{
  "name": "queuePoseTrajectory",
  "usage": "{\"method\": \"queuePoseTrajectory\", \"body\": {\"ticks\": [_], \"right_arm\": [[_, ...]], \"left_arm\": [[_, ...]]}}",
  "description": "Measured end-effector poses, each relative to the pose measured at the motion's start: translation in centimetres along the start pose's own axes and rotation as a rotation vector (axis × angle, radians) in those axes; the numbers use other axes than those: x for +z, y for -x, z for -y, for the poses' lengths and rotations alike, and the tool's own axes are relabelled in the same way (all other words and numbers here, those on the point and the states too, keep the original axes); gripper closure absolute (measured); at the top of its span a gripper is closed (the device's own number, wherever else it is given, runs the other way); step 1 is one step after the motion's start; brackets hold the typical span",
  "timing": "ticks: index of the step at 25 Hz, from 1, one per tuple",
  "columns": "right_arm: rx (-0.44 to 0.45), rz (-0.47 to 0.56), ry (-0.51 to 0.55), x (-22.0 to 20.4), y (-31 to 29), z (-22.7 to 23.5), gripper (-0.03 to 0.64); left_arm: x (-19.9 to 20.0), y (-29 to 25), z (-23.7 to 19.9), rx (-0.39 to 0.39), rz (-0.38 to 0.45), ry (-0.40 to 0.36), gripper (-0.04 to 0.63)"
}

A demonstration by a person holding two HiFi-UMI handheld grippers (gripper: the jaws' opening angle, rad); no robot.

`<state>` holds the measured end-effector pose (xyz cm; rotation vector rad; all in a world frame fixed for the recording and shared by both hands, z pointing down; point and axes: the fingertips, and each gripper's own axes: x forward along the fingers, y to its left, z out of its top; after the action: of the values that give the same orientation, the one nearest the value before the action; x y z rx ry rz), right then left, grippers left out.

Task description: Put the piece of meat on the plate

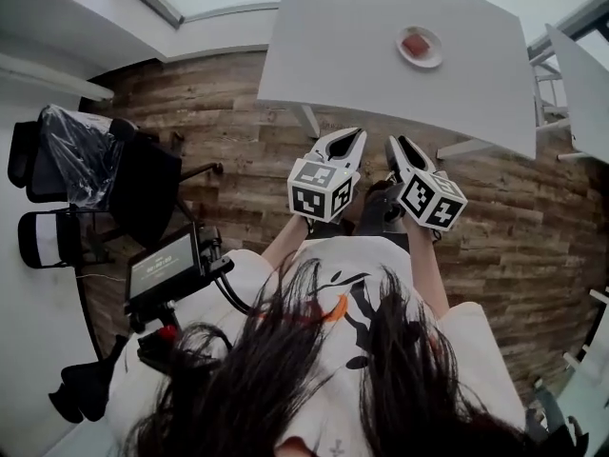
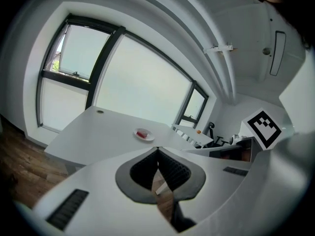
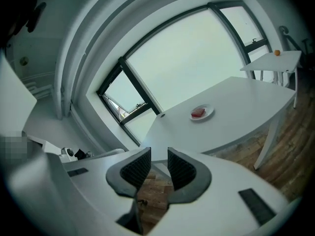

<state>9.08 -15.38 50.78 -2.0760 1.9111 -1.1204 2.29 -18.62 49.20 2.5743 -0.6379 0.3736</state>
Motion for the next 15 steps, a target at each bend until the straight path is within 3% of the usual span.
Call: {"method": "queuePoseTrajectory", "body": {"ticks": [6,15], "right_arm": [[0.01,-0.02,0.026,-0.8,2.0,-0.7,0.506],[0.112,-0.025,0.047,-0.9,4.3,-2.6,0.506]], "left_arm": [[-0.8,1.4,1.9,-0.01,0.017,0.031,0.589],[-1.5,5.0,2.7,0.108,0.074,0.084,0.589]]}}
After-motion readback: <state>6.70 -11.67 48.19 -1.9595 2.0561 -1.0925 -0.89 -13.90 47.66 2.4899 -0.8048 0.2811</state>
